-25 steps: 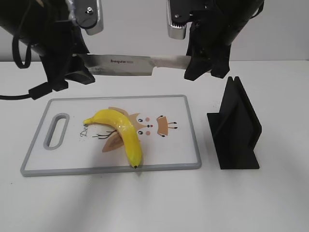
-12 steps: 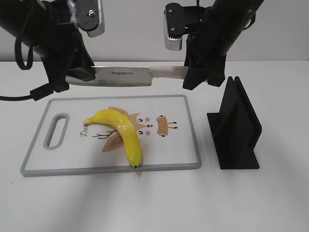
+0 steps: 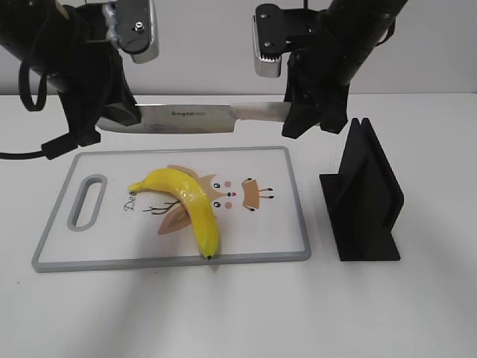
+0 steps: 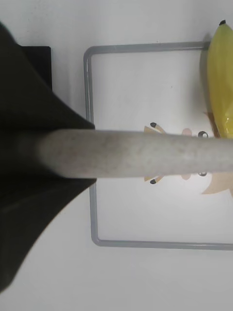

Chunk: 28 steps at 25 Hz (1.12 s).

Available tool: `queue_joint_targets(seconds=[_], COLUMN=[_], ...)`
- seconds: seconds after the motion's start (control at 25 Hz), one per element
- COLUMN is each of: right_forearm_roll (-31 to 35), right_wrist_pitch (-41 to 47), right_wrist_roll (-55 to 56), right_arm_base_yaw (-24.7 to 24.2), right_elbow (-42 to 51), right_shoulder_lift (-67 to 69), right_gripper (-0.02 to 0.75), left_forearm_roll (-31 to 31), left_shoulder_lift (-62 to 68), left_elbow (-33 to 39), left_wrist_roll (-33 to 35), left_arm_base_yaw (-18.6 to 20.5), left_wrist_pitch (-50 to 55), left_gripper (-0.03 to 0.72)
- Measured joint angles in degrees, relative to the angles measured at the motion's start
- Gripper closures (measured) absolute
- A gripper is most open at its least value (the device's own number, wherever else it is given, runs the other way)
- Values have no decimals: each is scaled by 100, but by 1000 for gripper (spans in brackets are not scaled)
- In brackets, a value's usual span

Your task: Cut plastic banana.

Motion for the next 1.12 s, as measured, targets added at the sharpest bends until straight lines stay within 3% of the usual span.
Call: queue_joint_targets(seconds=[0.6, 1.12], right_forearm_roll=[171, 29], right_wrist_pitch=[94, -242], right_wrist_roll=[766, 861], right_arm_base_yaw=[-17, -28], right_elbow=[-6, -6], right_shoulder_lift=[136, 1262], right_gripper=[548, 531], left_forearm_roll=[248, -434], left_shoulder_lift=[84, 1354], left_elbow=[173, 574], left_wrist_roll=[-667, -765], left_arm_base_yaw=[-7, 30], left_wrist_pitch=[-393, -1088], left_gripper=[686, 686])
